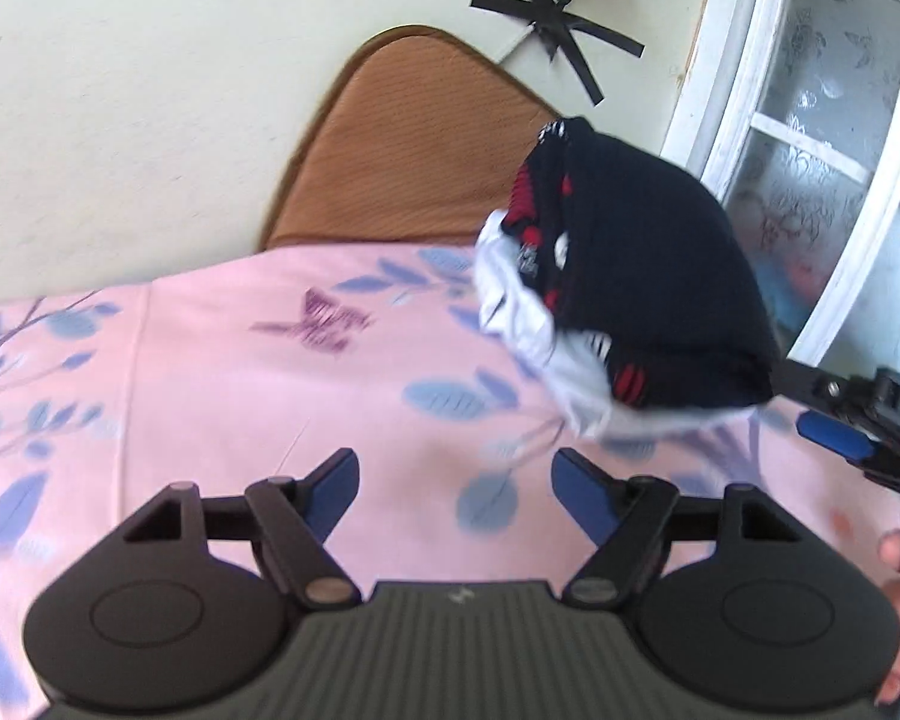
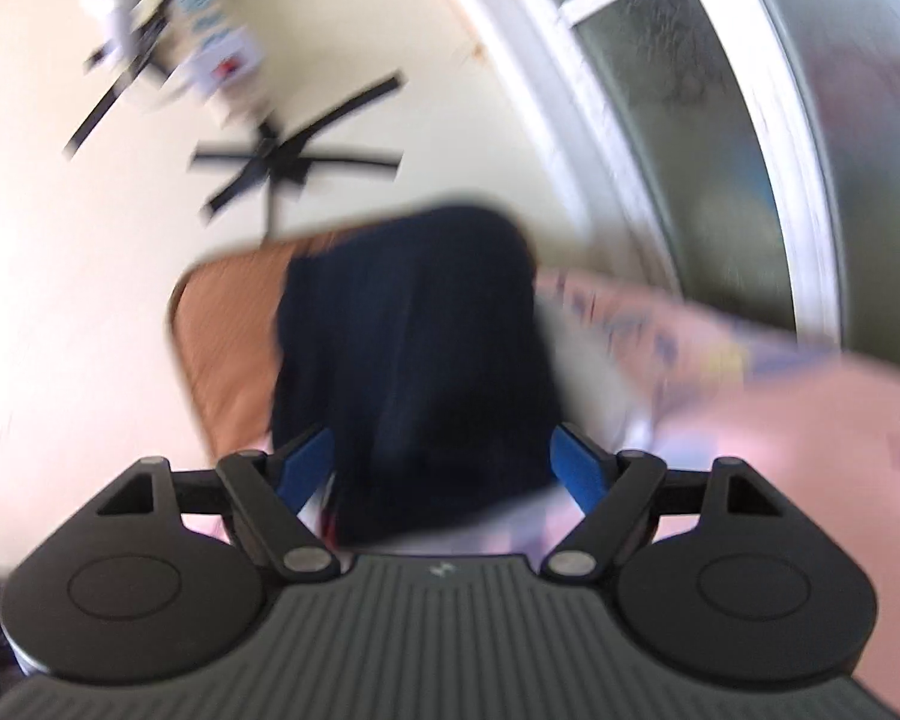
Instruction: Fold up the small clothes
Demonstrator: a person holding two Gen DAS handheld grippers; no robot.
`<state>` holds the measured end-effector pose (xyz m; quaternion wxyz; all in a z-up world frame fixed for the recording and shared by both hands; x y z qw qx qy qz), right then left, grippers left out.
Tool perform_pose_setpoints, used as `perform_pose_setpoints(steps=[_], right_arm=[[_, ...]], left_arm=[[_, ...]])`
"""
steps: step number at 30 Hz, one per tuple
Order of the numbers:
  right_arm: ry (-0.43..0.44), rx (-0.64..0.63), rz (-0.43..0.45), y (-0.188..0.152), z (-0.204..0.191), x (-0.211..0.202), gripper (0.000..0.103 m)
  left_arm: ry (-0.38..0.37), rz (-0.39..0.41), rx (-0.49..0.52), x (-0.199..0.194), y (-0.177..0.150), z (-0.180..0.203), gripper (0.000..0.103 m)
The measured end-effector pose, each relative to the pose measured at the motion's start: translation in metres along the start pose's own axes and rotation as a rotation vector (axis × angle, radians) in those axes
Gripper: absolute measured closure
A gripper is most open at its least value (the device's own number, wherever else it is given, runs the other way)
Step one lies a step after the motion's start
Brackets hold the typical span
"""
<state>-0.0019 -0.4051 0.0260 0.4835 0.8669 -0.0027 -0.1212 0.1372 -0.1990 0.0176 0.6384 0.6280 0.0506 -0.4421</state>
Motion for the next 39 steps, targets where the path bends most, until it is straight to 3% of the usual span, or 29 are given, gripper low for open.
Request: perform_pose_setpoints(steps=[7, 10, 14, 22, 39], right_arm=[[-0.062, -0.007, -0.024, -0.045, -0.02, -0.03, 0.02], [-0.073, 0.021, -0.048, -0.058, -0.017, -0.035, 0.02], [-0.076, 0.039, 0.016, -0.058, -0.015, -0.045, 0.017], [-0.084, 0.141, 0.01, -0.058, 0.001, -0.044, 0.017], [-0.093, 0.14, 0.029, -0.058, 0.0, -0.046, 0.016]], left_arm=[[0.066, 0.011, -0.024, -0.026, -0.043, -0.016, 0.026], [0.078, 0.04, -0.012, -0.034, -0.048, -0.018, 0.023], [0.091, 0.065, 0.017, -0.038, -0.05, -0.015, 0.02], [0.104, 0.097, 0.051, -0.043, -0.051, -0.01, 0.018], [0.113, 0.116, 0.058, -0.046, -0.051, -0.01, 0.012]])
Point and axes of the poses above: each gripper's, at about its wrist camera, not at the fingertips, and x roughly the way its jaws point, z to its right, y to its top, the point moved 5 cm from there along x, roughly the way its jaws point
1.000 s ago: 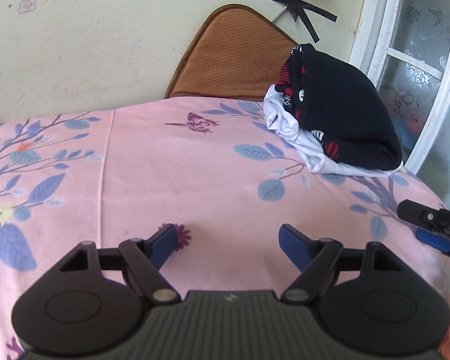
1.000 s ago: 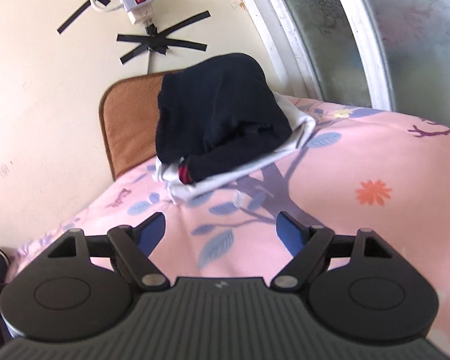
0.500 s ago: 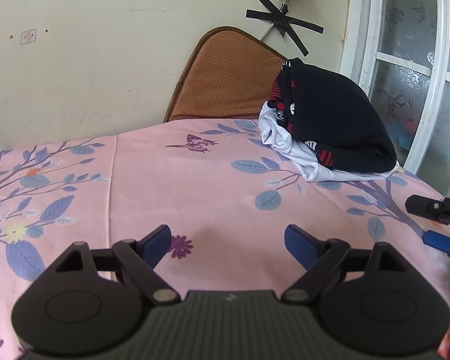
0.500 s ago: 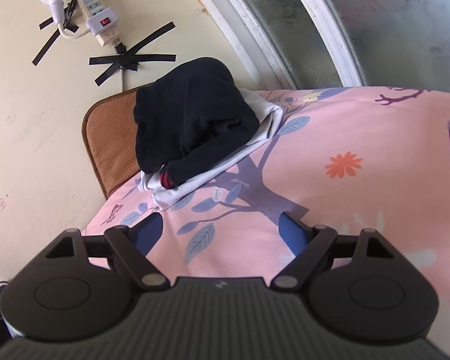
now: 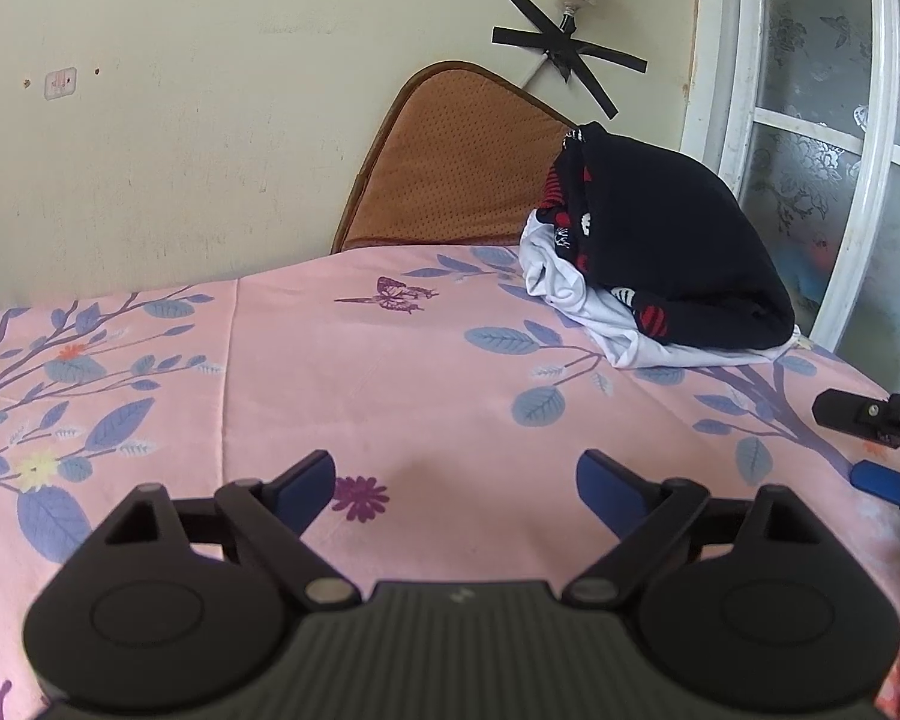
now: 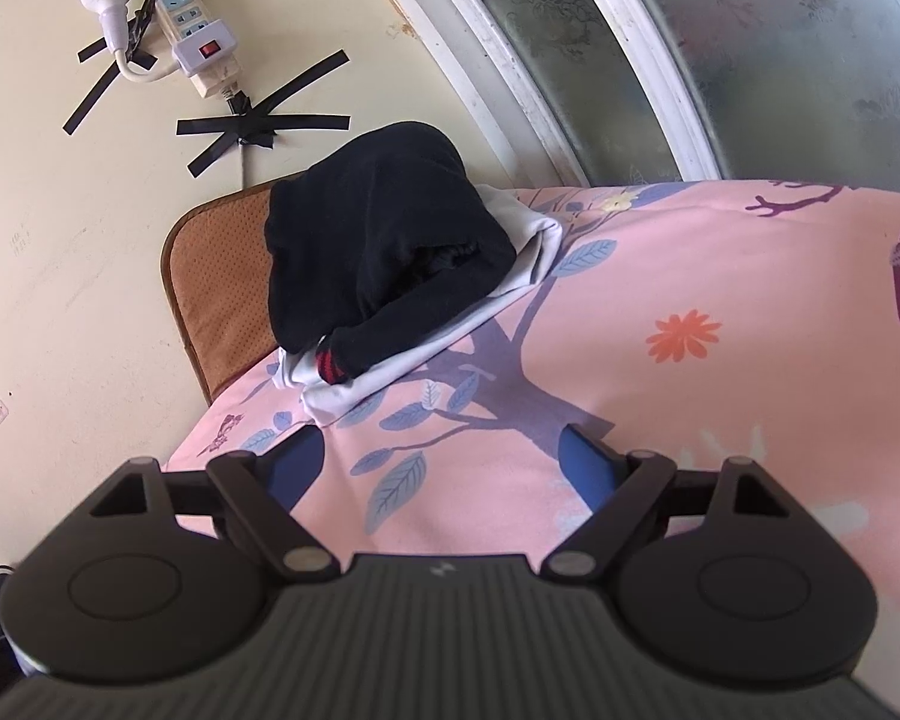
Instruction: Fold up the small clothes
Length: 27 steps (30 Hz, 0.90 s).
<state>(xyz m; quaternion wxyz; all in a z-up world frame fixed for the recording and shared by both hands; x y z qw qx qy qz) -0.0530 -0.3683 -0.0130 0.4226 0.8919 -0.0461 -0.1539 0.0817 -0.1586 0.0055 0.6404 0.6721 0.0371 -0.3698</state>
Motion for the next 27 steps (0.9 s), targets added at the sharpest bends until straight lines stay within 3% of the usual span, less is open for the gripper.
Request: perform_pose_setpoints(steps=[7, 9, 19, 27], right_arm=[[0.001, 0.006, 0.006, 0.0, 0.0, -0.001, 0.016], [0.0, 0.005, 0.008, 0.0, 0.0, -0.002, 0.015], [-0.004, -0.01, 0.013, 0.0, -0.002, -0.002, 0.015], [-0.007, -0.022, 0.013, 0.0, -0.003, -0.002, 0.015]], left_arm=[[0.01, 0.01, 0.001, -0.002, 0.0, -0.001, 0.007], [0.018, 0.022, -0.002, -0.004, 0.001, -0.002, 0.0], [0.03, 0.057, 0.035, -0.011, 0.002, 0.0, 0.0], [0.092, 0.038, 0.067, -0.008, 0.001, -0.002, 0.0]])
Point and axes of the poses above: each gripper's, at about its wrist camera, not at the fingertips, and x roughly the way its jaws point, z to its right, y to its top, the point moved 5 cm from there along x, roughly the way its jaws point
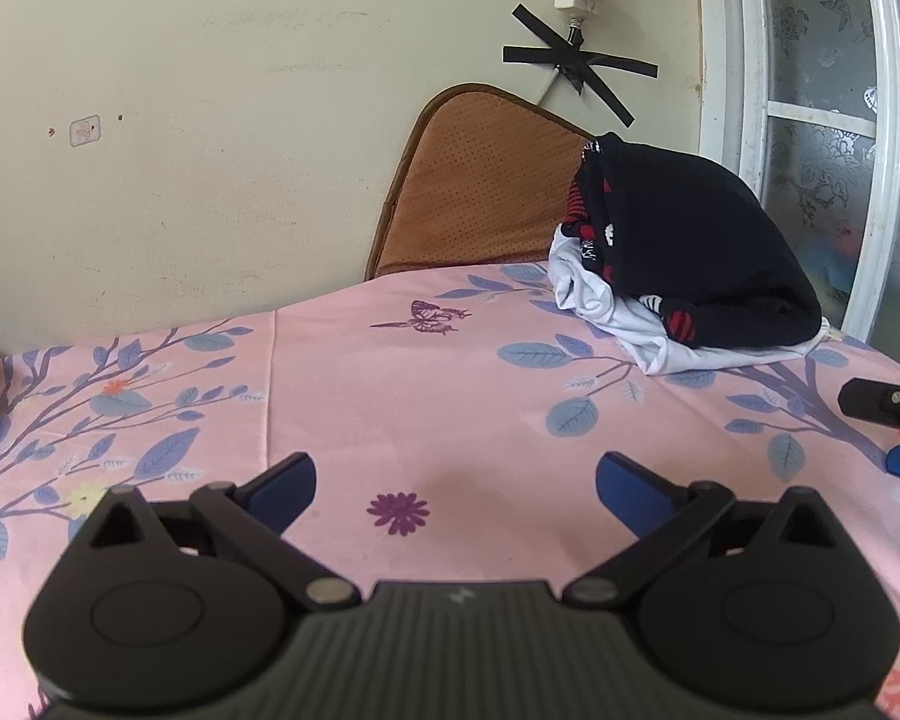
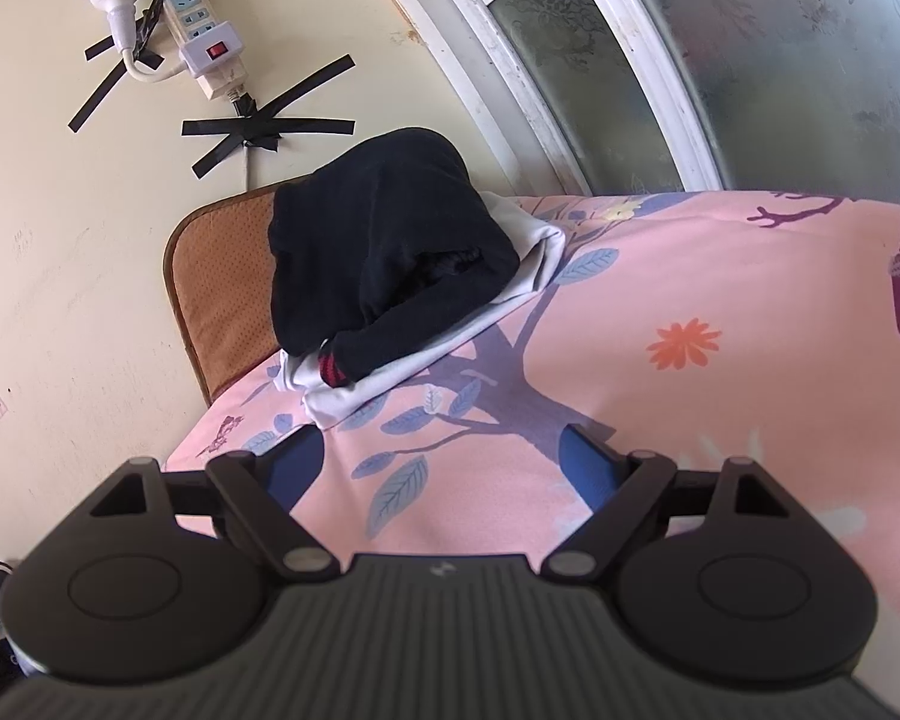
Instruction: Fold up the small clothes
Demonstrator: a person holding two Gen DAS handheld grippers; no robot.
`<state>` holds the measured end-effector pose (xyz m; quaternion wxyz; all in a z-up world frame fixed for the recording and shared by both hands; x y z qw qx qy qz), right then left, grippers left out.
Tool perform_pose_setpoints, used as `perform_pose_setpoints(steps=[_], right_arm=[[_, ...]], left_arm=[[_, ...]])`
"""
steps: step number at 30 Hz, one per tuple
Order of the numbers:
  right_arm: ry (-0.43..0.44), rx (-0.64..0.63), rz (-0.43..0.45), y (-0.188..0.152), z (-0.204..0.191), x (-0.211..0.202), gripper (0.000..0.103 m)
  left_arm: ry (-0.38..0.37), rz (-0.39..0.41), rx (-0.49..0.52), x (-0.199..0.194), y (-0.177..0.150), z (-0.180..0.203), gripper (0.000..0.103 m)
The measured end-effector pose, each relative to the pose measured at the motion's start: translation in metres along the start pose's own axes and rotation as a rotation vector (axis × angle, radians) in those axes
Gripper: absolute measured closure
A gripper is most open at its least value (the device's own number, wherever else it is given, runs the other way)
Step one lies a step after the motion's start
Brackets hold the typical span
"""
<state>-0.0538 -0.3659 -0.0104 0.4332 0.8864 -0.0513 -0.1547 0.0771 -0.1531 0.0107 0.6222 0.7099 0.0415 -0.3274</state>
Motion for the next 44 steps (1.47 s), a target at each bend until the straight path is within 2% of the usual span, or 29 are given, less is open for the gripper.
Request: perform_pose_setpoints(steps=[5, 12, 16, 22, 44], right_arm=[[0.0, -0.001, 0.0, 0.0, 0.0, 0.0, 0.015], [-0.001, -0.002, -0.001, -0.001, -0.001, 0.0, 0.015], [-0.001, -0.004, -0.002, -0.001, -0.001, 0.001, 0.015], [-0.002, -0.008, -0.005, 0.0, -0.001, 0.002, 0.015], [-0.003, -0.017, -0.008, -0.001, -0.002, 0.002, 0.015]], left_arm=[[0.038, 0.017, 0.017, -0.002, 0.001, -0.001, 0.0], [0.033, -0.004, -0.022, 0.0, 0.002, -0.008, 0.0], [0.056, -0.002, -0.032, 0.0, 0.002, -0.01, 0.0], [0.073, 0.006, 0.02, -0.004, 0.003, -0.004, 0.0], [0.007, -0.046, 0.048, 0.001, -0.002, 0.001, 0.0]])
Point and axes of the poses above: each gripper's, at about its wrist camera, not at the fingertips, and x roughly the way its jaws point, z to its right, y to its top, the point moved 5 cm from there along x, roughly the way its jaws point
